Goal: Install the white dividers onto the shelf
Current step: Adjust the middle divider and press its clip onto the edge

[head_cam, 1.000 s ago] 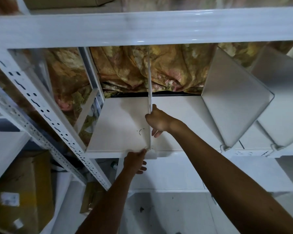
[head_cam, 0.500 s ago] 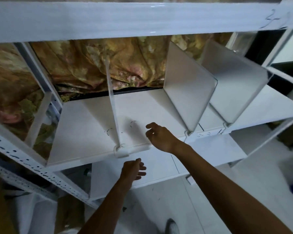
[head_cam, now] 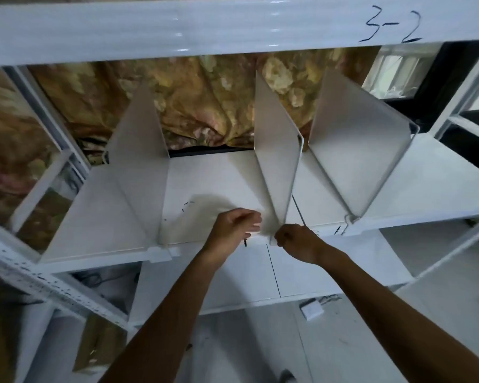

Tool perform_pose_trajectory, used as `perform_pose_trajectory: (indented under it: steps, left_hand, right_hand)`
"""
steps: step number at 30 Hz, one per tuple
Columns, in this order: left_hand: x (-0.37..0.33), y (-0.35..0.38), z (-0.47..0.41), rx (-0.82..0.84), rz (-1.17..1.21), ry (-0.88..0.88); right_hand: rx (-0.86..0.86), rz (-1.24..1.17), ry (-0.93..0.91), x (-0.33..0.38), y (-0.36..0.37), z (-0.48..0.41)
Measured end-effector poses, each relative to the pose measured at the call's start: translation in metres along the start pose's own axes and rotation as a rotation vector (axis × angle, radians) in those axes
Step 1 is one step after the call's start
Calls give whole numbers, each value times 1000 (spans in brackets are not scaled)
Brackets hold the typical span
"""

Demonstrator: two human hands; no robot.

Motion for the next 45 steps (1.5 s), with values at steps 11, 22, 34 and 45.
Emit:
perform_pose_trajectory:
  steps: [11,22,34,45]
  left_hand:
    - [-139,79,-11,-77,-252,499]
    - [-143,95,-46,-4,-803,602]
    - [-136,120,-62,106,-909,483]
    - [-133,115,-63,180,-801,386]
  right_hand:
    - [-11,43,-50,-43,-16,-39]
    - [-99,112,-221,-38,-5,-46]
    - [-219,83,-187,-32,2,-41]
    - [-219,53,-70,-26,10,-41]
Point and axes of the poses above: each hand's wrist, its own z-axis away from the middle knuckle, its own y-axis out of the palm, x = y × z, the point moved 5 cm from there along -z, towards the middle knuckle, and after that the axes turned 12 degrees about z, right-handed, at the moved point
